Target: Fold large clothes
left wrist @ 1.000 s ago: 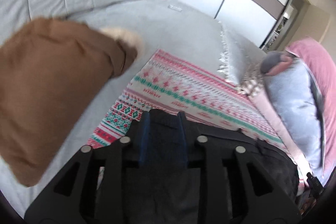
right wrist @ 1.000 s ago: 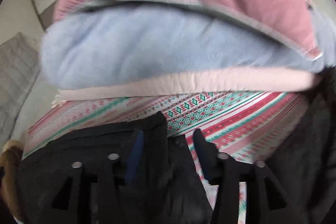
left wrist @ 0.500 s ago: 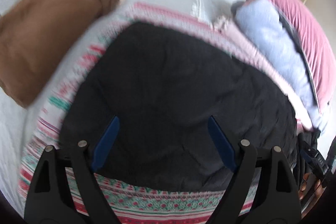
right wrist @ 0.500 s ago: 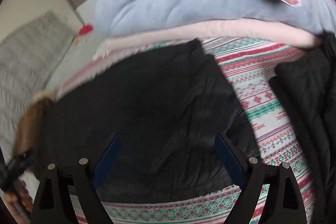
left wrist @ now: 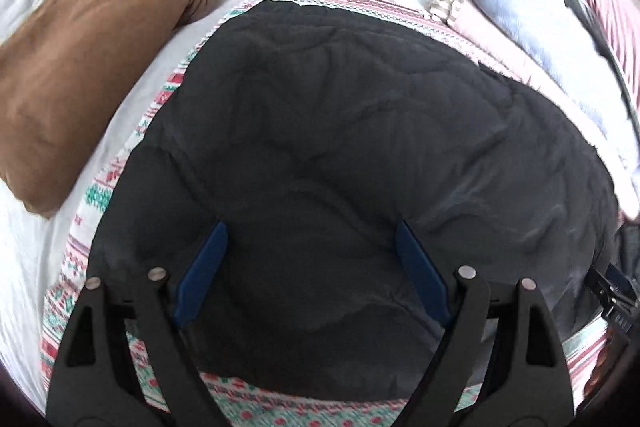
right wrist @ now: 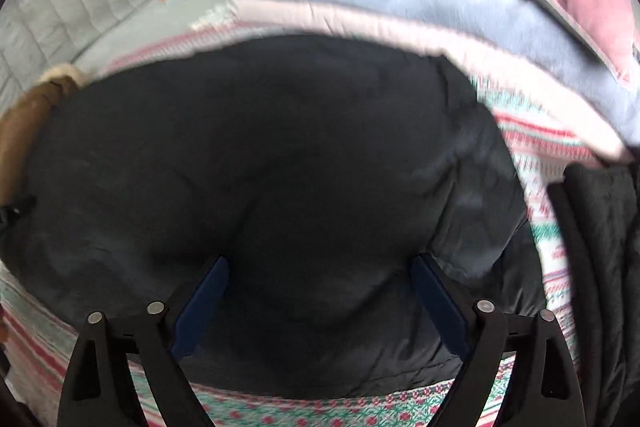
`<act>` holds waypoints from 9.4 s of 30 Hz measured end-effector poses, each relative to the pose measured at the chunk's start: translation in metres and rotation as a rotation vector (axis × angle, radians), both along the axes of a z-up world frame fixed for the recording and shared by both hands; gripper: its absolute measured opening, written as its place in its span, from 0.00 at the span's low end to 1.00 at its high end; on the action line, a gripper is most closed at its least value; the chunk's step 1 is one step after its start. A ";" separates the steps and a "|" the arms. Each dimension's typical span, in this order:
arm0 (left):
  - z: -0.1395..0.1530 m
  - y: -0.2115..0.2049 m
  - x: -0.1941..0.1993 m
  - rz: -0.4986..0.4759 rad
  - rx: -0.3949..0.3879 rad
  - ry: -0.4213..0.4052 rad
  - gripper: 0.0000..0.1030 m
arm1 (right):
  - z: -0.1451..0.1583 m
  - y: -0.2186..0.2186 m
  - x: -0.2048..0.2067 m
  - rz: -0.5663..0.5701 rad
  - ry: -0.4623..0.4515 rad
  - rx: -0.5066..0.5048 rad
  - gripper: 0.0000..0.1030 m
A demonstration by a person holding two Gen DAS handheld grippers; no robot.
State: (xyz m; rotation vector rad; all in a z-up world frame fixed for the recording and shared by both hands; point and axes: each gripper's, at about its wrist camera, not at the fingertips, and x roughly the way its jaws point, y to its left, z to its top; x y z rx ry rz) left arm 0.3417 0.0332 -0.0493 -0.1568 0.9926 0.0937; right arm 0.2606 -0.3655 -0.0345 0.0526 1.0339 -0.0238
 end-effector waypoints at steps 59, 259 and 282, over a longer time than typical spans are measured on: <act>0.019 -0.188 0.103 -0.288 0.274 0.048 1.00 | -0.035 0.004 0.034 0.029 0.167 0.025 1.00; 0.093 0.066 -0.040 -0.194 -0.285 -0.346 0.61 | -0.018 0.192 -0.001 0.635 -0.056 0.137 0.49; -0.002 0.068 0.013 -0.054 -0.184 -0.029 0.91 | 0.023 0.159 0.015 0.602 -0.065 0.311 0.49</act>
